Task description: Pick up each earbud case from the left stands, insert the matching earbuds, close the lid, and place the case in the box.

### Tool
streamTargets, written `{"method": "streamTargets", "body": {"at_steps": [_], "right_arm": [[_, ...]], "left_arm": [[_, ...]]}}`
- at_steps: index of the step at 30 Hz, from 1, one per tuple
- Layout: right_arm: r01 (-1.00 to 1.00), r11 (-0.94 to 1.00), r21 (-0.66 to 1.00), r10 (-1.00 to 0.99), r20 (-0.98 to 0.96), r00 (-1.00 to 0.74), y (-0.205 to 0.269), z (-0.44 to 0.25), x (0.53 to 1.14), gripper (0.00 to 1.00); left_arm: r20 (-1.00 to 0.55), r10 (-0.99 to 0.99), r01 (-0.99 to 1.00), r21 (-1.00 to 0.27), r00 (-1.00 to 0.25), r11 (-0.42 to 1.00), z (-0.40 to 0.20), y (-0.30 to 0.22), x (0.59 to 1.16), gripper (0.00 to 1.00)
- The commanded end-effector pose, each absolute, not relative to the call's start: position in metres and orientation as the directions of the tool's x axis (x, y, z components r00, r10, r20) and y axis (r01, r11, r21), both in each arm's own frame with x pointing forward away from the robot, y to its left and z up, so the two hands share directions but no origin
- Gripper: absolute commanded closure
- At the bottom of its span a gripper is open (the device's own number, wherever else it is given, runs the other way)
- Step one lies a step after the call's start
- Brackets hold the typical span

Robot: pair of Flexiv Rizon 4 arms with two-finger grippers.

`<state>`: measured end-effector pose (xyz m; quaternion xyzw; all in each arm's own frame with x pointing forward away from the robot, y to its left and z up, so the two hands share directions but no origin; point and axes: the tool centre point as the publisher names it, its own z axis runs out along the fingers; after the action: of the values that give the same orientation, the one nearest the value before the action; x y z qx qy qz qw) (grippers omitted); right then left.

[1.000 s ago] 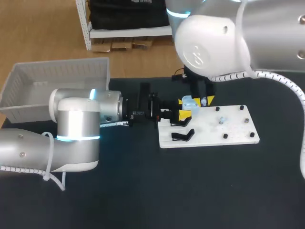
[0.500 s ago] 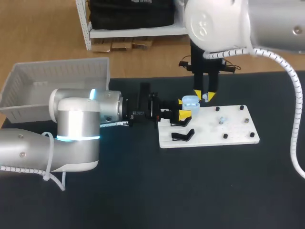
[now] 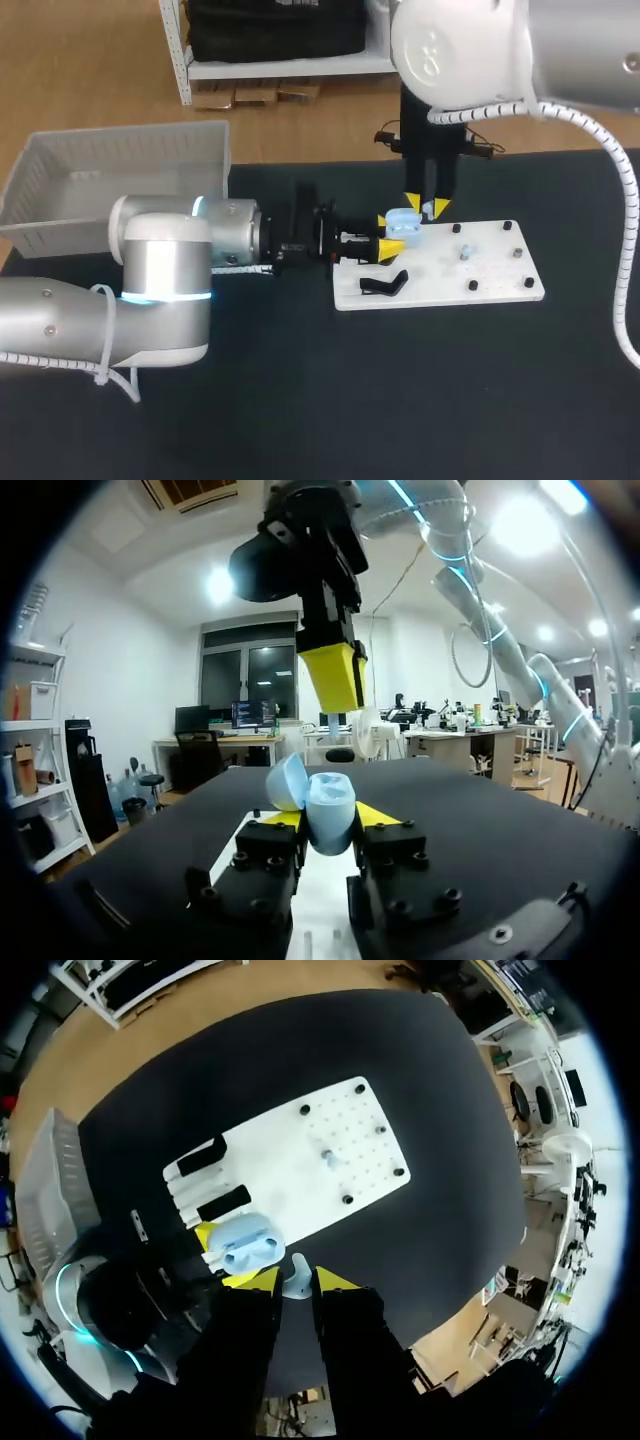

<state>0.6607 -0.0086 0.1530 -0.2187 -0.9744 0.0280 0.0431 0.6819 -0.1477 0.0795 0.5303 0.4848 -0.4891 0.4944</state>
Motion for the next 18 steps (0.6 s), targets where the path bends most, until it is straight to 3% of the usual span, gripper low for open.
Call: {"method": "streamTargets", "body": {"at_steps": [1,9,18], "right_arm": [[0.462,0.882,-0.097,0.469,0.081,-0.879,-0.0032,0.1557,0.6610,1.00],[0.586,0.805,-0.094,0.593,0.087,-0.801,0.0018,0.1572,0.6640,1.00],[0.594,0.800,-0.083,0.600,0.083,-0.796,0.0016,0.1533,0.6566,1.00]], "left_arm": [[-0.998,0.024,0.998,0.054,0.054,-0.024,0.0770,-0.1473,0.6792,1.00],[-0.998,0.020,0.998,0.055,0.055,-0.022,0.0765,-0.1497,0.6783,1.00],[-0.998,0.014,0.998,0.054,0.055,-0.041,0.0758,-0.1568,0.6770,1.00]]}}
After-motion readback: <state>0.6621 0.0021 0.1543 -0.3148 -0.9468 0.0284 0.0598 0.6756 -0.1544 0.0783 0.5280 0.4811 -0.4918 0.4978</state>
